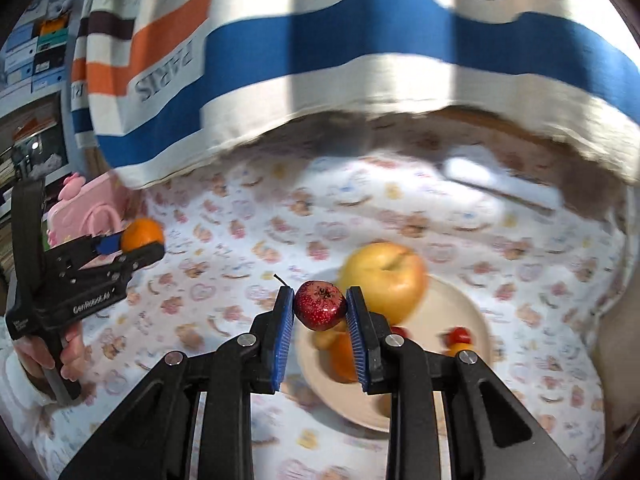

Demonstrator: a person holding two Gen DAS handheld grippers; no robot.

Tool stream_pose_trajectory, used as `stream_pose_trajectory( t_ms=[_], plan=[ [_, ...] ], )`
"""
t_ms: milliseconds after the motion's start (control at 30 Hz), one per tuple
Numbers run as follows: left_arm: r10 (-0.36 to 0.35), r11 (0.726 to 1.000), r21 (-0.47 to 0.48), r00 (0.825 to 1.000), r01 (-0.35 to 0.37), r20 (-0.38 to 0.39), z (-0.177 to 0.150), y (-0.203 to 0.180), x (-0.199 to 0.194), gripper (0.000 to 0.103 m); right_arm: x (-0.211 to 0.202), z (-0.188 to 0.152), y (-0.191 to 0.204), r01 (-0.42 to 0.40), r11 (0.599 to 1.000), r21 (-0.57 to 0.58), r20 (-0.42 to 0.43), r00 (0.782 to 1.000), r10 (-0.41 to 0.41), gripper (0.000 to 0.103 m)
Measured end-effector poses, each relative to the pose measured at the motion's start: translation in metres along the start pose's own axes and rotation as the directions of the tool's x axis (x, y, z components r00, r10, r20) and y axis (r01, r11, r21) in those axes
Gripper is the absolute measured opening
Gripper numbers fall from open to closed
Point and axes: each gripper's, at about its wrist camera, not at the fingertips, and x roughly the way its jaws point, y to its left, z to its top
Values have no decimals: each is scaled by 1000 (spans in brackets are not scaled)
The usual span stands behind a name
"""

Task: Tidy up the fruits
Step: 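Hold the orange in the left tool while the right tool grasps the red tomato, then lower the orange and red tomato onto the cream plate and open both tools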

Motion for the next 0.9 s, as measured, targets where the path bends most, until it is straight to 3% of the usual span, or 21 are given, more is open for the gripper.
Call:
stream_pose_trajectory(
  t_ms=[133, 367, 467, 533, 767, 900],
  plan=[
    [-35, 997, 75, 999, 35, -9, -4, -21, 1, 50, -14, -7, -28, 24, 998, 59, 36, 999, -27, 28],
    [-65, 992, 110, 997, 60, 47, -4, -30, -12, 50, -25, -10, -56, 58, 987, 149, 87, 994, -72, 28],
    [-81, 990, 123, 996, 75, 45, -5, -36, -13, 50, -26, -20, -60, 182, 965, 187, 137, 968, -209, 28],
    [-88, 986, 146, 995, 80, 46, -6, -43, -15, 50, -22, -23, -58, 227, 960, 161, 141, 958, -250, 28],
    [-82, 990, 120, 995, 74, 64, -5, -40, -18, 50, -1, -31, -62, 177, 970, 164, 73, 979, -191, 28],
    [-94, 993, 85, 993, 87, 73, -5, -34, -20, 50, 9, -40, -59, 199, 966, 167, 55, 976, -211, 28]
  ],
)
